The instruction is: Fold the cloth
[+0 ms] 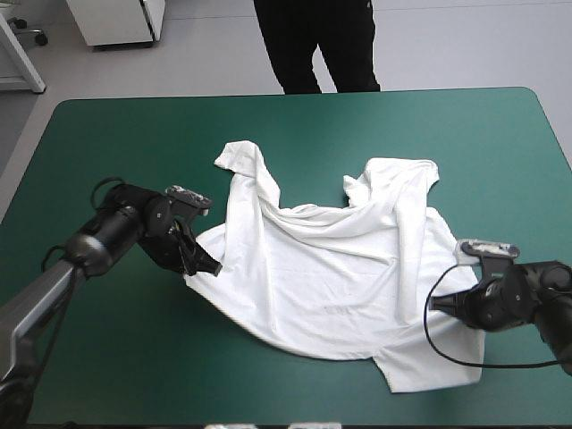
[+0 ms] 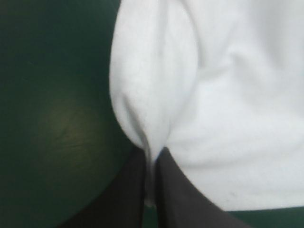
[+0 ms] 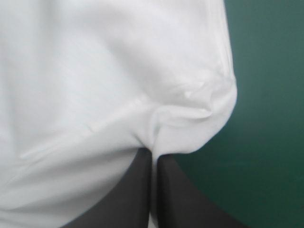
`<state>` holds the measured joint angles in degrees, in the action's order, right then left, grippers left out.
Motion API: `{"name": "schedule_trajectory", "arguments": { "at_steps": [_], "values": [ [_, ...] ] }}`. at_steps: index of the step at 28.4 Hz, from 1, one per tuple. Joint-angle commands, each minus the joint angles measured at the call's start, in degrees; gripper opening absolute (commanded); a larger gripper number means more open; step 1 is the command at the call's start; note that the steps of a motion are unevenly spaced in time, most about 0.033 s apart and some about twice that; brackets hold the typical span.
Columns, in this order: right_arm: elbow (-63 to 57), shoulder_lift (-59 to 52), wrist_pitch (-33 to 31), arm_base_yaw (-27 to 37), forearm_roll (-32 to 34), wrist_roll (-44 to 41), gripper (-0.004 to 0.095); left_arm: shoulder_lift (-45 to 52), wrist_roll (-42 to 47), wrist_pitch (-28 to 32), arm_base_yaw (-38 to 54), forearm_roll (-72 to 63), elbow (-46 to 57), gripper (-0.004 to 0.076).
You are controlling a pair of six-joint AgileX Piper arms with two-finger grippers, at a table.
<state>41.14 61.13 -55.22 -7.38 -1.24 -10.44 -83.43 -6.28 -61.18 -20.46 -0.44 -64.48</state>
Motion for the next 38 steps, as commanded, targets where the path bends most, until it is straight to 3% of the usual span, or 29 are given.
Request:
{"name": "schedule_trajectory", "arguments": {
  "at_steps": [1, 8, 19, 27, 38],
  "values": [
    [11.64, -5.35, -1.04, 0.03, 0.54, 0.40, -0.0017, 10.08, 2.32, -2.00, 0.04, -0.04, -7.40, -0.0009],
    [36.42, -7.47, -7.60, 0.03, 0.65, 3.68, -0.0017, 18.87, 2.39, -4.42, -0.06, -0.64, -21.59, -0.0009],
    [64.61, -7.40, -7.01, 0.03, 0.88, 7.08, -0.0017, 21.31, 0.16, -1.96, -0.16, -5.68, -45.32, -0.0009],
    [76.34, -7.40, -3.60, -0.16, 0.17, 8.66, -0.0017, 21.68, -2.73, -0.93, -0.16, -11.65, -59.56, -0.0009],
    [82.58, -5.35, 5.70, -0.16, -1.89, 11.58, -0.0017, 25.42, -5.77, 1.34, -0.16, -21.99, -60.62, -0.0009]
  ]
}}
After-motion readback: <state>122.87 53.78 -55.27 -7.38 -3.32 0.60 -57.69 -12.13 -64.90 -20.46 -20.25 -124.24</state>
